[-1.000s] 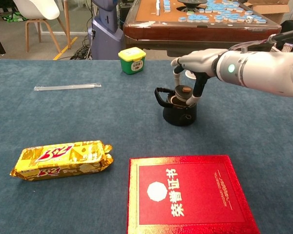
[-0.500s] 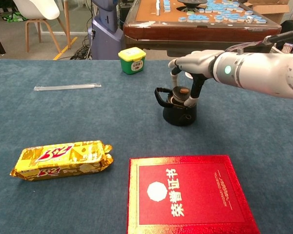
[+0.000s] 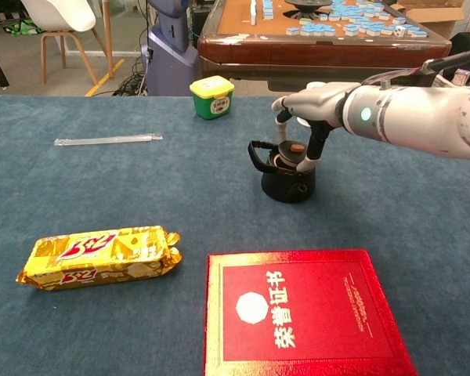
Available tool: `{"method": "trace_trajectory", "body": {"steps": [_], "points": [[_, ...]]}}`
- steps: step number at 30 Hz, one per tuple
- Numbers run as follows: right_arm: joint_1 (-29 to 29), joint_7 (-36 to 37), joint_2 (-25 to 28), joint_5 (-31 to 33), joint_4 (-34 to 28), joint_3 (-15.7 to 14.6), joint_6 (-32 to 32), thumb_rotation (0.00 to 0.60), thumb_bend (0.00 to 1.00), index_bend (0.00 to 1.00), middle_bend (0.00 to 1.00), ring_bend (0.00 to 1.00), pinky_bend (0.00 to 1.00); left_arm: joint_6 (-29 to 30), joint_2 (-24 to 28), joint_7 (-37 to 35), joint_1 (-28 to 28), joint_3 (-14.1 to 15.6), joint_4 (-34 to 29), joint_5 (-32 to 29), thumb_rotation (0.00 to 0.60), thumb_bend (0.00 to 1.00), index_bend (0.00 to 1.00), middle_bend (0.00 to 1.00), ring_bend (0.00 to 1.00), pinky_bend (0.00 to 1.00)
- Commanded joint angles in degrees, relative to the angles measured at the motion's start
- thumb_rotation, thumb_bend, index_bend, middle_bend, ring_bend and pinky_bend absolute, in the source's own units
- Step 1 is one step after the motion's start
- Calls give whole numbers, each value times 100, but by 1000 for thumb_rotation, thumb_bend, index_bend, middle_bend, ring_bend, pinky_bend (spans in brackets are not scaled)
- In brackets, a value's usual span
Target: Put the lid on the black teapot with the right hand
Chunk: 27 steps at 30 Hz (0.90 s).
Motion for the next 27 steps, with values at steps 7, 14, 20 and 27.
{"method": "trace_trajectory", "body": {"steps": [7, 14, 20, 27], "points": [[-7, 55, 24, -32, -30, 11, 49, 600, 223, 306, 0, 0, 0, 25, 10, 2, 9, -5, -7, 12, 600, 297, 85, 0, 0, 0], [-30, 139, 68, -95, -63, 24, 56, 600, 207, 279, 0, 0, 0, 3, 13, 14, 7, -8, -10, 1, 600, 297, 85, 0, 0, 0], [-87, 240, 206, -183, -254, 61, 143, 600, 207, 277, 0, 0, 0, -1, 22, 44, 7, -24, -26, -21, 600, 296, 85, 0, 0, 0], [-393, 443, 875, -472, -1165, 83, 623, 600, 207, 277, 0, 0, 0, -49, 71, 163, -22, -50, -129, -60, 600, 297, 85, 0, 0, 0]]}}
